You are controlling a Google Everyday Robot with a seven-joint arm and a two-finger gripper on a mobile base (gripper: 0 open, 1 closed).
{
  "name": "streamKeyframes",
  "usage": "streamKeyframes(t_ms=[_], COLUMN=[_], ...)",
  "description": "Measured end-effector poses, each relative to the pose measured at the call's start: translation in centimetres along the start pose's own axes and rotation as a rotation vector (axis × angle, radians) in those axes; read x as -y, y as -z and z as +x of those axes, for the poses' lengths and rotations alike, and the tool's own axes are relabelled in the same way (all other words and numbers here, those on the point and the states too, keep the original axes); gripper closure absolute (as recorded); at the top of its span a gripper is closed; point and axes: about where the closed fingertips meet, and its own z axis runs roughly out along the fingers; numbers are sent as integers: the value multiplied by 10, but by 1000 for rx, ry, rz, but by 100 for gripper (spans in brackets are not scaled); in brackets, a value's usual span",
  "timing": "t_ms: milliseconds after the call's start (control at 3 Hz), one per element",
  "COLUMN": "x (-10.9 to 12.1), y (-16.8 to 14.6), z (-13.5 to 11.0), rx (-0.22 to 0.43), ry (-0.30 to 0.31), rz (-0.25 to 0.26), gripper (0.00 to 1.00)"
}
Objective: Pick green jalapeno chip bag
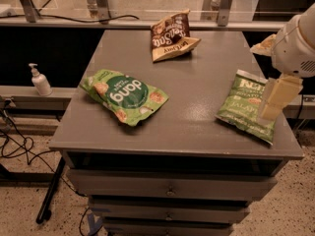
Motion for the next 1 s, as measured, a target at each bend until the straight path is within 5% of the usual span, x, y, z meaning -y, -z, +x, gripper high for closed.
streamKeyframes(t_ms=[667,1000], x=[19,16], y=[-46,-64], z=[33,48], rx=[81,116], ry=[69,170], rz=[-67,-151], gripper=[0,0])
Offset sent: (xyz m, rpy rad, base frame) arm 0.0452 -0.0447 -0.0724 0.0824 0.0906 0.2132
